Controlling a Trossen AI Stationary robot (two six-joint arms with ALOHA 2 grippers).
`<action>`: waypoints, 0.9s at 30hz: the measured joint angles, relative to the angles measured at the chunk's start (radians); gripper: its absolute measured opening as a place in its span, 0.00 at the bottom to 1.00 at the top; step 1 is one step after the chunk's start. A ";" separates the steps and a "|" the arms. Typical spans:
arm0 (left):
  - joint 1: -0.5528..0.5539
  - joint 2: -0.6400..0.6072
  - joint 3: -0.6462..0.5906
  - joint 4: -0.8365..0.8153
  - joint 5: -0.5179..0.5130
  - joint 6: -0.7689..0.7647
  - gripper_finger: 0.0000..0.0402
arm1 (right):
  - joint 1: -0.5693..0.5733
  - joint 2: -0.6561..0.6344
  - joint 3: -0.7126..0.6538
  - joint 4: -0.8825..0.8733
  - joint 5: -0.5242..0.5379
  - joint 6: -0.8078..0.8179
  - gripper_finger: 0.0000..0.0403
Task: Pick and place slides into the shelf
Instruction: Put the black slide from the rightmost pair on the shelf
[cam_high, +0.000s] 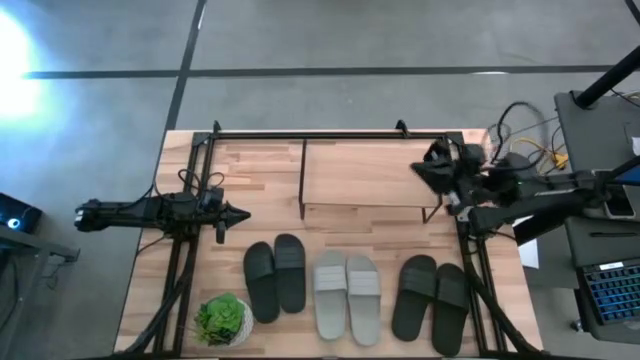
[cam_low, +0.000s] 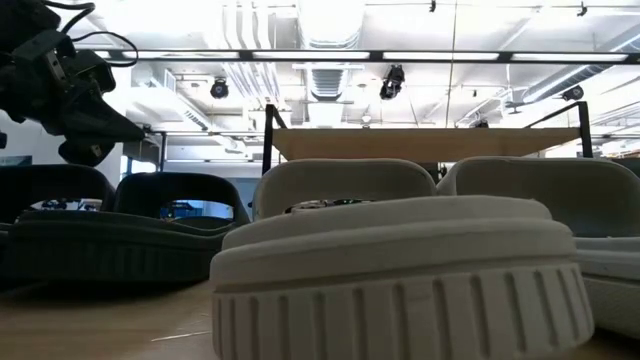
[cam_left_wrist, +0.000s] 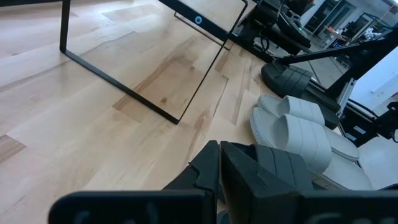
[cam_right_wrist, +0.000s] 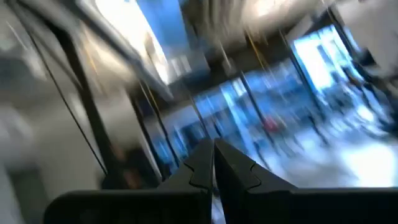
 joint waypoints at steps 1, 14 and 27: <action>0.000 0.000 0.000 0.000 0.000 0.000 0.00 | 0.000 0.016 0.042 -0.092 0.015 0.018 0.02; 0.000 0.000 0.000 0.000 0.000 0.000 0.00 | 0.018 0.171 0.409 -0.809 0.050 0.227 0.02; 0.000 0.000 0.000 0.000 0.000 0.000 0.00 | 0.112 0.326 0.593 -1.202 0.075 0.358 0.02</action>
